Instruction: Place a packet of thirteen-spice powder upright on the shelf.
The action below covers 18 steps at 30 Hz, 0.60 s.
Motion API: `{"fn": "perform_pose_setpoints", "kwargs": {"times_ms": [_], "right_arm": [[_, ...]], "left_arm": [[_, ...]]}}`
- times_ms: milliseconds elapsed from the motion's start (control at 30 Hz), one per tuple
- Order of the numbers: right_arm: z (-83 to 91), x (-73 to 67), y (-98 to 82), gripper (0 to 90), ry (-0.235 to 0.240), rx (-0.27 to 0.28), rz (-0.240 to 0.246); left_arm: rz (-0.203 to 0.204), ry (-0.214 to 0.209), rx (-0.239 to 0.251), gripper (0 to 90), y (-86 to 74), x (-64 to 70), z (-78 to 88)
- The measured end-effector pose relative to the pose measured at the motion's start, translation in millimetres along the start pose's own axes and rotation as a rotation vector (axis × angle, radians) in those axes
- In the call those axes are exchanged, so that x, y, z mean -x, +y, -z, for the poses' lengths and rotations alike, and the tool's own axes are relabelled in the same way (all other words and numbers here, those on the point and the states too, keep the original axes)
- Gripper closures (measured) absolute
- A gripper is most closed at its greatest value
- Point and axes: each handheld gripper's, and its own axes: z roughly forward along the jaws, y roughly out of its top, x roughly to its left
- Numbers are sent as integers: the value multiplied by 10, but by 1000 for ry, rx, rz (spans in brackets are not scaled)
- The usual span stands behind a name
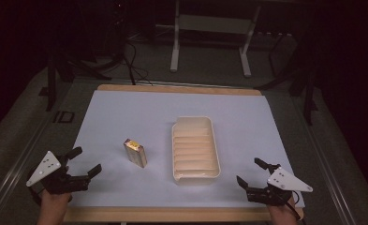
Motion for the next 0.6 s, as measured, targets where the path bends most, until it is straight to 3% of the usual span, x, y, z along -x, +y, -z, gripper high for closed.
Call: {"fn": "perform_pose_setpoints", "kwargs": {"times_ms": [233, 333, 367, 433, 600], "right_arm": [[4, -4, 1, 142, 0, 1, 1], [-6, 0, -2, 142, 1, -6, -2], [-6, 0, -2, 142, 1, -6, -2], [-3, -3, -4, 142, -3, -8, -5], [1, 2, -5, 142, -15, -8, -5]], "left_arm": [[-15, -33, -8, 7, -17, -32, -22], [-39, -91, -35, 7, 8, -10, -55], [-39, -91, -35, 7, 8, -10, -55], [-51, -156, -75, 7, 30, -4, -92], [-114, -200, -182, 7, 116, 23, -162]]}}
